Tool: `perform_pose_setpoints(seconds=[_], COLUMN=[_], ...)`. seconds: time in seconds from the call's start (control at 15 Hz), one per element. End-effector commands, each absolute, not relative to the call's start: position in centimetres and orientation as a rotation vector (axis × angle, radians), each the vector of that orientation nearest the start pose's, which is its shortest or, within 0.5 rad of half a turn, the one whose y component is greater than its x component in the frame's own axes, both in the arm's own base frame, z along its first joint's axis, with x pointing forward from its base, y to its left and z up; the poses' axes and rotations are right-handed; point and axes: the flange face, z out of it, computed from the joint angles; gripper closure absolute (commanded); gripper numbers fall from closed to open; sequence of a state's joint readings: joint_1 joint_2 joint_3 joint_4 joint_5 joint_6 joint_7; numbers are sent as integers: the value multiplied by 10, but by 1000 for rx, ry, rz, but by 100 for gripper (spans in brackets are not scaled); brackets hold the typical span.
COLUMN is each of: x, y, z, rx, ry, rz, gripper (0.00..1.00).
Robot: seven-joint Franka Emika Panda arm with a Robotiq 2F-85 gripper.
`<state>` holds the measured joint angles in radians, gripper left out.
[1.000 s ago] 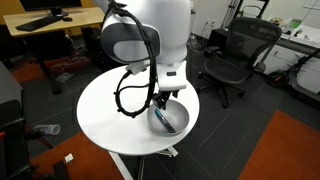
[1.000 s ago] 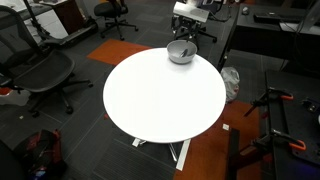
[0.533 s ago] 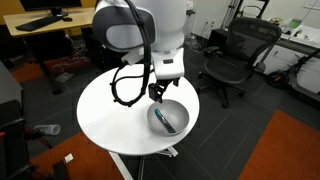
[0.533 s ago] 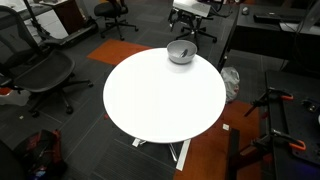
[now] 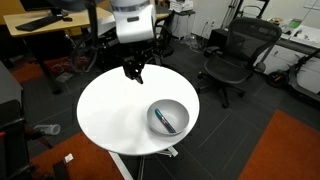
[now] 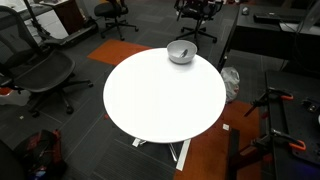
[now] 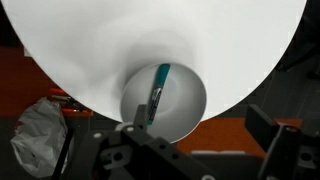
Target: Put the marker in the bowl
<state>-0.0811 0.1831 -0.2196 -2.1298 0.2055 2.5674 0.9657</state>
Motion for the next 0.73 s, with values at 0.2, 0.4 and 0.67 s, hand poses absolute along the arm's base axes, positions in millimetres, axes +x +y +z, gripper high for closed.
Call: perform_pose_setpoints(seconds=[0.2,0.4,0.67], x=[506,518,518], y=[-137,-140,-143], z=[399,397,392], rx=[-2237,-2262,-2264], ry=[1959,1940,1951], rz=[-439,-419,-409], gripper=[0,0,0])
